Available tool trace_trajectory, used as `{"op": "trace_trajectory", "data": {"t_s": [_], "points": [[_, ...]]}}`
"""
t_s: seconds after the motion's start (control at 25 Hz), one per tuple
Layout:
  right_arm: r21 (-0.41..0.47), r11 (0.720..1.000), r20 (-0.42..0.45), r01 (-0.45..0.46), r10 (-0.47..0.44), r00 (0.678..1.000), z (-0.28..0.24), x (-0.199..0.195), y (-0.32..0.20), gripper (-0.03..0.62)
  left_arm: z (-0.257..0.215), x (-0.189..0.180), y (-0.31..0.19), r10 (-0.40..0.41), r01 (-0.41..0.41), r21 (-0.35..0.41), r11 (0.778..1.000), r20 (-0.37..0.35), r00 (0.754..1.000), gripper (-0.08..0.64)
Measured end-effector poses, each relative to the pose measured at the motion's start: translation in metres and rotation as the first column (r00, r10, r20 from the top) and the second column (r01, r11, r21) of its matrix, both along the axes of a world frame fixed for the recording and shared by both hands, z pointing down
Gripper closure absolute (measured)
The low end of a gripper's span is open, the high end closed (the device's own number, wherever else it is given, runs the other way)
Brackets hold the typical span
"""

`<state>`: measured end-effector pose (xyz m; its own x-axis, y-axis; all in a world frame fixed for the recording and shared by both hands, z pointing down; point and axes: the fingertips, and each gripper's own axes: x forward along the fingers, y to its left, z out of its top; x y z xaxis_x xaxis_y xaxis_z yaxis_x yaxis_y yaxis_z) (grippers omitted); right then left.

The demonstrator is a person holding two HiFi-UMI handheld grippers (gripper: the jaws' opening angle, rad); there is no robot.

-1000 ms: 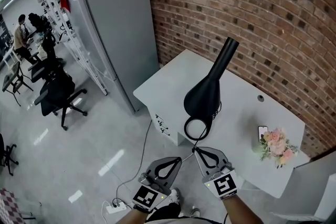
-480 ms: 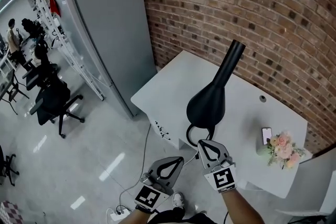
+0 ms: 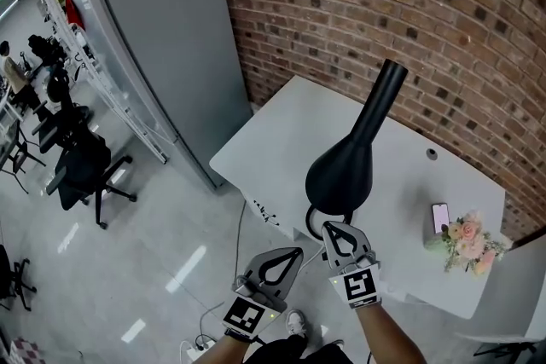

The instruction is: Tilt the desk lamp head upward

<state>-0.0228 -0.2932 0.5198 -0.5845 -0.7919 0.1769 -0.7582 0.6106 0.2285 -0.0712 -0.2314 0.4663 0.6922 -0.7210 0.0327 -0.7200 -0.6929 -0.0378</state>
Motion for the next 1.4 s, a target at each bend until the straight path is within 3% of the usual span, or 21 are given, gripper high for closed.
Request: {"op": "trace_trajectory", "data": {"t_s": [0.32, 1.08, 1.4], "points": [[-0.005, 0.999, 0.027, -0.035, 0.036, 0.999, 0.007, -0.002, -0.019, 0.577, 0.012, 0.001, -0.018, 0.002, -0.002, -0.026, 1.0, -0.015, 1.0, 0.557], [0.017, 0.999, 0.073, -0.052, 0.05, 0.996, 0.007, -0.006, -0.041, 0.577, 0.016, 0.0, -0.064, -0.046, 0.047, 0.022, 0.999, -0.024, 0.999, 0.557], [0.084, 0.994, 0.145, -0.069, 0.056, 0.988, -0.009, -0.014, -0.05, 0.577, 0.02, -0.007, -0.068, -0.05, 0.051, 0.023, 0.998, -0.007, 0.999, 0.557]]}}
